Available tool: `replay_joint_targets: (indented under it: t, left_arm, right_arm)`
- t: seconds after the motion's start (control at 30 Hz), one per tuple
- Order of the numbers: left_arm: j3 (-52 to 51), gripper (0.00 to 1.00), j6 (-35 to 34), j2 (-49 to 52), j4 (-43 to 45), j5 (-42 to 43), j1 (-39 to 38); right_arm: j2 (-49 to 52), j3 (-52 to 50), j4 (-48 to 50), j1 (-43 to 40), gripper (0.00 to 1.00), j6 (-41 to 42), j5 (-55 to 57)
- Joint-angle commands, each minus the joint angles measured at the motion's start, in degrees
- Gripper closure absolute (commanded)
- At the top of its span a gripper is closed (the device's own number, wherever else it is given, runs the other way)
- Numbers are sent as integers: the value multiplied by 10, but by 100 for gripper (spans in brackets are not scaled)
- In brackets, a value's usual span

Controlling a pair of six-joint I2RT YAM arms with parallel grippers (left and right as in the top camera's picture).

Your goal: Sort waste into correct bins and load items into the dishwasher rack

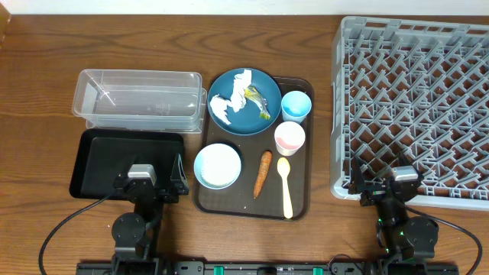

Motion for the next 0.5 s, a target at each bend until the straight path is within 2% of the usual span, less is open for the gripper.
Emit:
replay_joint_targets:
  t: [0.0, 0.2, 0.33, 0.47]
  left_arm:
    - [-7, 2, 3, -4, -23, 8, 2]
    - [-7, 2, 1, -4, -23, 8, 2]
    - [-7, 2, -64, -3, -23, 8, 2]
    - [-3, 2, -68, 9, -24, 8, 2]
  right_arm:
    - [-2, 0, -2, -7, 1, -6, -5]
    - [-2, 0, -2, -7, 1, -2, -9]
    - [-2, 0, -2, -7, 1, 23, -9]
    - [-2, 4, 1, -7, 1, 37, -9]
